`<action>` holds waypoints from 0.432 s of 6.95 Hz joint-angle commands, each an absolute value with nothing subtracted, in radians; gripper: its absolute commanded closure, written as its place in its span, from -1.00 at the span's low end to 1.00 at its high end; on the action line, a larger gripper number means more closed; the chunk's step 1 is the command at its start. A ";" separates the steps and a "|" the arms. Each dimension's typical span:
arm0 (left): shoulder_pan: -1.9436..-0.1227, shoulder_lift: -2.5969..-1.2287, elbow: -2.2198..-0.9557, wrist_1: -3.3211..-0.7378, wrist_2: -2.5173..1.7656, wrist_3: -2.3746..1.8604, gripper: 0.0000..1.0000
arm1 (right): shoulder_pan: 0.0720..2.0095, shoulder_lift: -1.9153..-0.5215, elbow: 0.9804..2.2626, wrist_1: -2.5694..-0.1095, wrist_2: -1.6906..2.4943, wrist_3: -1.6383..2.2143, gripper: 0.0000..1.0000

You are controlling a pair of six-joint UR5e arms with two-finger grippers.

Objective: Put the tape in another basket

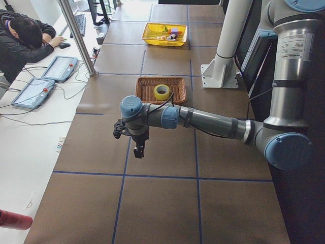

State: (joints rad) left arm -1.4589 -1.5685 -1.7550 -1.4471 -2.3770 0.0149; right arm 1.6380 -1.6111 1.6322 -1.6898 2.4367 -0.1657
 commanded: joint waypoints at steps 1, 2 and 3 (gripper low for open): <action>-1.524 -1.531 -1.741 -1.445 -2.378 0.117 -1.00 | 1.637 -1.609 1.629 -1.675 2.439 -0.131 -0.99; -1.560 -1.520 -1.702 -1.448 -2.400 0.152 -1.00 | 1.635 -1.609 1.626 -1.672 2.444 -0.127 -0.99; -1.565 -1.514 -1.657 -1.450 -2.414 0.162 -1.00 | 1.635 -1.611 1.628 -1.672 2.447 -0.127 -0.99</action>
State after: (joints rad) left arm -1.5440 -1.5258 -1.7033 -1.4476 -2.3969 0.1333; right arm 1.6359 -1.6097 1.6278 -1.6744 2.4426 -0.1313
